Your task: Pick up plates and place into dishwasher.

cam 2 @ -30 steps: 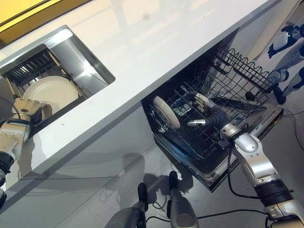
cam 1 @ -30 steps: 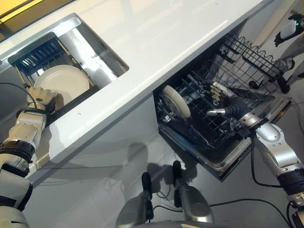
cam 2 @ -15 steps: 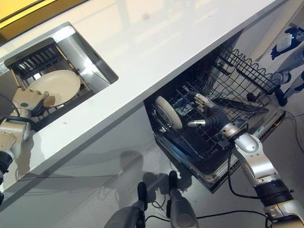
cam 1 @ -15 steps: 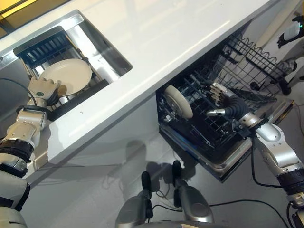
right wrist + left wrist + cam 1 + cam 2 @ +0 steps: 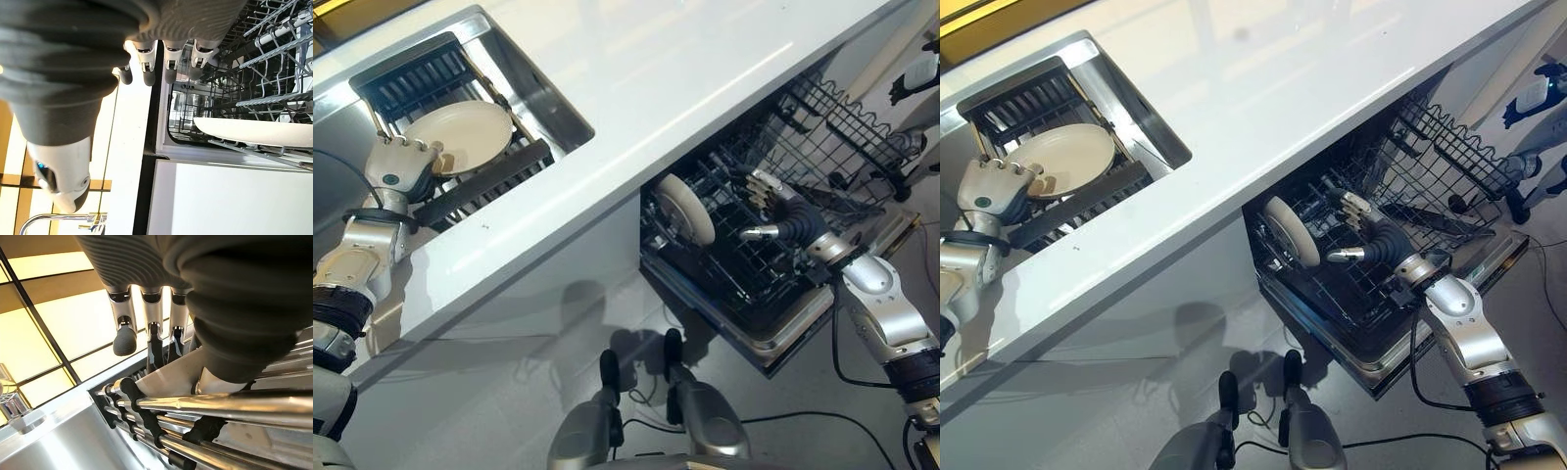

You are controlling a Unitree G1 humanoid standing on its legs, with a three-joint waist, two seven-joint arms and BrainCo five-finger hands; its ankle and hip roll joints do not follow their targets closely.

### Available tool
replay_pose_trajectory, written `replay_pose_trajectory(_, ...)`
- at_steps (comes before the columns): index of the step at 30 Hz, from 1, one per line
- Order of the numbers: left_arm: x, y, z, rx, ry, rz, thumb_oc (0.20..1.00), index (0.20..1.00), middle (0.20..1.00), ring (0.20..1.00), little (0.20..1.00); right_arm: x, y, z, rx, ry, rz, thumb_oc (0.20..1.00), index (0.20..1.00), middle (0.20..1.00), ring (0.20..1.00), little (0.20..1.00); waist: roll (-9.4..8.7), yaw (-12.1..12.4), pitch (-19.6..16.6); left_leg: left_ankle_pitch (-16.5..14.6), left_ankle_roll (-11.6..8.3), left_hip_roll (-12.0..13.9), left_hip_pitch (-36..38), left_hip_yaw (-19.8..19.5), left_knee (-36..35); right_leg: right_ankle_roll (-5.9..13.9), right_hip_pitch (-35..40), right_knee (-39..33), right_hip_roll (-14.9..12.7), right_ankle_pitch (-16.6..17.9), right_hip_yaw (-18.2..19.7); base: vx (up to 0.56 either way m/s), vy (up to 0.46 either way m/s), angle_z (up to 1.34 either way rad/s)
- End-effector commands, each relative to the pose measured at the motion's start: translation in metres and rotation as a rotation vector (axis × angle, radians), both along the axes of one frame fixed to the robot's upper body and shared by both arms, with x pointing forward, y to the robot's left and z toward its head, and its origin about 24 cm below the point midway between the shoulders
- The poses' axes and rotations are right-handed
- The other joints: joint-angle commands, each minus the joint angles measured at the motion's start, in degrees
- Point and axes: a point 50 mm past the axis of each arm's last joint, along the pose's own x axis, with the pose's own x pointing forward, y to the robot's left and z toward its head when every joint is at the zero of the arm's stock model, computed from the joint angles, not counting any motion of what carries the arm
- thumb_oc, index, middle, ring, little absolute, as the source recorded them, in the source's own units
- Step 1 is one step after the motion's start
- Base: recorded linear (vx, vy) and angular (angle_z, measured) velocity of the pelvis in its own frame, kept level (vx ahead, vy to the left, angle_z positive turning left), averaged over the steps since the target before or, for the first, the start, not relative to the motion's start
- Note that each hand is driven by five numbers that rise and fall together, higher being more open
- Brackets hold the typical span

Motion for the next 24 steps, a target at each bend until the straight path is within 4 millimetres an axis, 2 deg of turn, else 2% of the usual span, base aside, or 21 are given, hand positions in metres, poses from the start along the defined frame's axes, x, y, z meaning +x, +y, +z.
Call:
replay_pose_trajectory(1, 0.001, -0.015, 0.033, -0.073, -0.239, -0.098, 0.2, 0.2, 0.2, 0.2, 0.2, -0.009, 0.003, 0.024, 0.026, -0.153, 0.044, 1.0, 1.0, 1.0, 1.0, 1.0, 0.16, -0.95, -2.58, -6.12, 0.17, -0.62, -1.84, -0.04, 3.27, 6.57, 0.29, 4.5, -2.62, -7.73, 0.24, 0.0, 0.0, 0.0)
replay_pose_trajectory(7, -0.002, -0.018, 0.031, -0.136, -0.265, -0.161, 0.2, 0.2, 0.2, 0.2, 0.2, -0.01, 0.002, 0.02, 0.031, -0.141, 0.035, 1.0, 1.0, 1.0, 1.0, 1.0, 0.42, -0.78, -3.45, -6.22, 0.06, -0.6, -0.89, 0.02, 2.95, 6.6, 1.28, 4.13, -2.75, -7.83, 0.06, 0.0, 0.0, 0.0)
replay_pose_trajectory(10, -0.003, -0.017, 0.022, -0.293, -0.229, -0.157, 0.2, 0.2, 0.2, 0.2, 0.2, -0.012, 0.001, 0.015, 0.036, -0.136, 0.034, 1.0, 1.0, 1.0, 1.0, 1.0, 0.62, -0.58, -4.09, -6.28, 0.05, -0.59, -0.3, -0.06, 2.9, 6.65, 1.95, 4.01, -2.81, -7.94, -0.03, 0.02, -0.007, -0.01)
replay_pose_trajectory(14, -0.003, -0.018, 0.015, -0.377, -0.213, -0.159, 0.2, 0.2, 0.2, 0.2, 0.2, -0.013, 0.002, 0.013, 0.036, -0.127, 0.03, 1.0, 1.0, 1.0, 1.0, 1.0, 0.79, -0.59, -4.64, -6.37, 0.06, -0.65, 0.34, -0.15, 2.85, 6.75, 2.71, 3.83, -2.88, -8.09, 0.06, 0.04, -0.01, -0.01)
replay_pose_trajectory(18, -0.001, -0.017, 0.009, -0.543, -0.169, -0.167, 0.2, 0.2, 0.2, 0.2, 0.2, -0.013, 0.002, 0.011, 0.042, -0.115, 0.027, 1.0, 1.0, 1.0, 1.0, 1.0, 1.01, -0.65, -5.13, -6.48, 0.03, -0.59, 0.69, 0.03, 2.85, 6.77, 3.02, 3.85, -2.96, -8.22, 0.11, 0.02, -0.002, 0.01)
replay_pose_trajectory(24, 0.001, -0.013, -0.011, -0.775, -0.115, -0.138, 0.2, 0.2, 0.2, 0.2, 0.2, -0.013, 0.004, 0.009, 0.042, -0.106, 0.032, 1.0, 1.0, 1.0, 1.0, 1.0, 1.1, -0.89, -5.18, -6.49, 0.19, -0.61, 1.29, 0.02, 2.66, 6.78, 3.38, 3.9, -2.82, -8.33, 0.45, 0.0, 0.0, 0.0)
